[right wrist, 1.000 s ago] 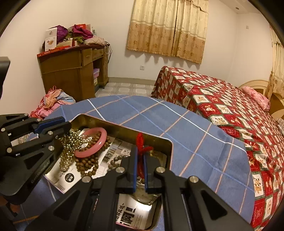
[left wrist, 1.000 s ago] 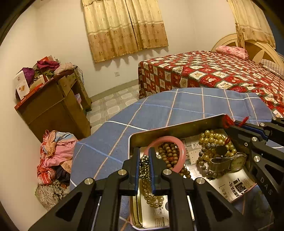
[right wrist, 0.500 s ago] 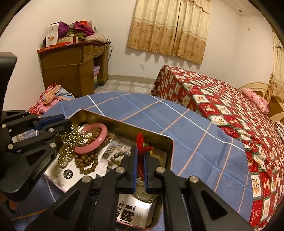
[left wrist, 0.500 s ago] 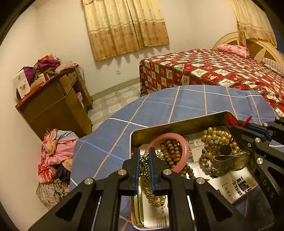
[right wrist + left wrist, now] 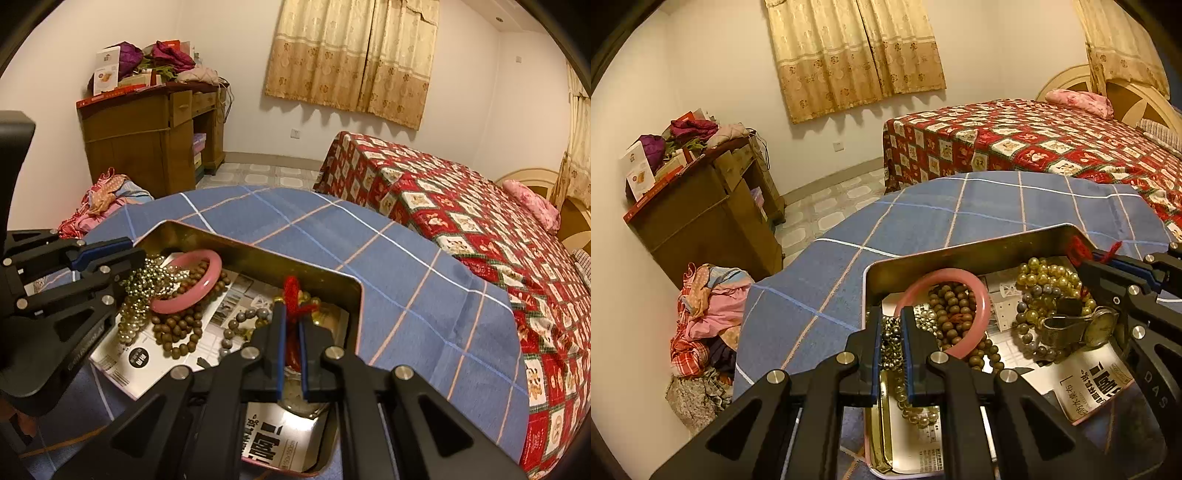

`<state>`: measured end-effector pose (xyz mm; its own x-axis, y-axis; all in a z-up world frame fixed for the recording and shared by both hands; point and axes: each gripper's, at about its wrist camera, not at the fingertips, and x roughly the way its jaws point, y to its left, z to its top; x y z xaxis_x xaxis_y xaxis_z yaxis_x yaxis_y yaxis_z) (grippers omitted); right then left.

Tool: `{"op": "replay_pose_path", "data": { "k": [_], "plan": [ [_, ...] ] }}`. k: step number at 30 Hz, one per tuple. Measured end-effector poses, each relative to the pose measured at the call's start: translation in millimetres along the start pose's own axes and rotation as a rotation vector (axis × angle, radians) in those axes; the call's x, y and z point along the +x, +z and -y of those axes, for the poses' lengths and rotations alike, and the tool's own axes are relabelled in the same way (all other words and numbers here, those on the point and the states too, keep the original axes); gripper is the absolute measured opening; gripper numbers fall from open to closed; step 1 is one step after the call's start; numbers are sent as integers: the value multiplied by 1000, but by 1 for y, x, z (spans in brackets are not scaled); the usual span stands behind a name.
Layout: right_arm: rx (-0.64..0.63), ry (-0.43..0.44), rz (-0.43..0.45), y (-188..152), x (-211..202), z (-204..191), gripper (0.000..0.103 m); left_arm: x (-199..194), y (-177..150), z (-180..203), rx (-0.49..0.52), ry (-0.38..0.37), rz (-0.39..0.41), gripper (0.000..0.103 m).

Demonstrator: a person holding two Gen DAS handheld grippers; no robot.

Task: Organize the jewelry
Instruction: 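Open both tools to release the items and pull back, then grasp the green jade bangle with the right tool while the left tool reaches the silver bangle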

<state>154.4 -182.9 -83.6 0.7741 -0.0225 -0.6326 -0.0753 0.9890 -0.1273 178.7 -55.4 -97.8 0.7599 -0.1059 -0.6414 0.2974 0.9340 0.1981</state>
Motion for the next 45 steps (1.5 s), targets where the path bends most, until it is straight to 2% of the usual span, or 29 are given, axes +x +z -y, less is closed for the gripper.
{"op": "replay_pose_path", "data": {
  "k": [3, 4, 5, 6, 7, 8, 10, 18, 24, 28, 43, 45],
  "plan": [
    [7, 7, 4, -3, -1, 2, 12, -5, 1, 3, 8, -19, 19, 11],
    [5, 6, 0, -4, -1, 2, 15, -7, 1, 4, 10, -16, 21, 19],
    [4, 7, -1, -5, -2, 2, 27, -9, 1, 4, 7, -7, 24, 44],
    [4, 6, 5, -6, -4, 2, 40, -11, 2, 5, 4, 2, 28, 60],
    [4, -2, 10, -6, -6, 2, 44, -15, 1, 4, -3, 24, 48, 84],
    [5, -10, 15, -7, -9, 3, 47, -23, 0, 3, -9, 44, 86, 86],
    [15, -13, 20, -9, -14, 7, 48, -30, -3, 1, -5, 28, 94, 86],
    [70, -56, 19, -28, -41, 25, 57, -48, -31, -3, -2, 77, 57, 86],
    [108, -80, 0, -58, -63, 39, 61, -74, -64, 9, 13, 87, 51, 86],
    [140, -73, -28, -79, -71, 42, 63, -73, -81, 22, 27, 69, 8, 86],
    [119, -62, -115, -103, -61, 36, 61, -56, -87, 44, 123, 31, -101, 86],
    [132, -62, -129, -104, -59, 38, 59, -54, -88, 47, 140, 15, -114, 79]
  ]
}}
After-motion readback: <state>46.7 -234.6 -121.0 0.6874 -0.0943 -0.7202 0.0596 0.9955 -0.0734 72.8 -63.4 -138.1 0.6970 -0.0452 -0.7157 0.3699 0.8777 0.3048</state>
